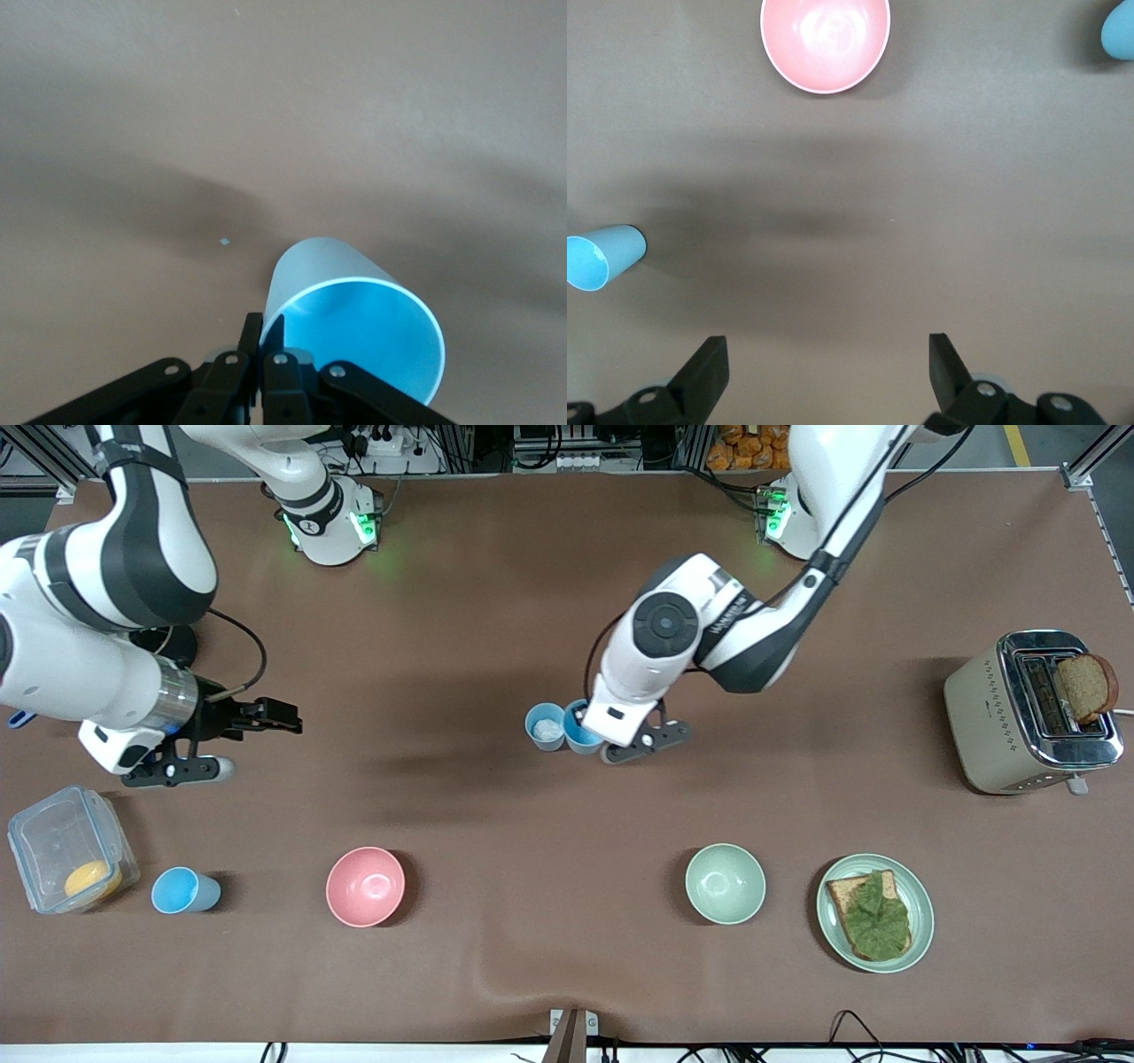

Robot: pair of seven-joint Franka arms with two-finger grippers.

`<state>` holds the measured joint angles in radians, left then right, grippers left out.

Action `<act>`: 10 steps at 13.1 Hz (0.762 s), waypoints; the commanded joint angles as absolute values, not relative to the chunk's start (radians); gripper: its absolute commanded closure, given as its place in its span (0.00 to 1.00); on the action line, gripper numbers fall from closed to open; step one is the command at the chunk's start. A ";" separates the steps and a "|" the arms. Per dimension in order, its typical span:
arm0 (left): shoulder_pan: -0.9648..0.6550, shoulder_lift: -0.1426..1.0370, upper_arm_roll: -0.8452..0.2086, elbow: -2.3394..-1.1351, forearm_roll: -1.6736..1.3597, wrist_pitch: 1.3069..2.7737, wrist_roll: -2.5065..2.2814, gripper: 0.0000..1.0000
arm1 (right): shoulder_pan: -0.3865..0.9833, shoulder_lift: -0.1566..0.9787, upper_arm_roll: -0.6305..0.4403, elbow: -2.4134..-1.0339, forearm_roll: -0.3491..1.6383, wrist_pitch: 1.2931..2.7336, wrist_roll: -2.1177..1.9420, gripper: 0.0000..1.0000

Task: Stack blue cups with both arms
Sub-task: 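Lower the left cup into the other cup and open the left gripper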

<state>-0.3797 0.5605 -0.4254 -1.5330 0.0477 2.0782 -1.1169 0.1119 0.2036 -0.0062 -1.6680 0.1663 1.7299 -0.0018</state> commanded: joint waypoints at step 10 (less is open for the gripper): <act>-0.476 0.650 -0.413 -1.485 0.046 2.121 -1.161 1.00 | 0.042 0.170 0.014 -1.648 0.131 1.686 -0.068 0.00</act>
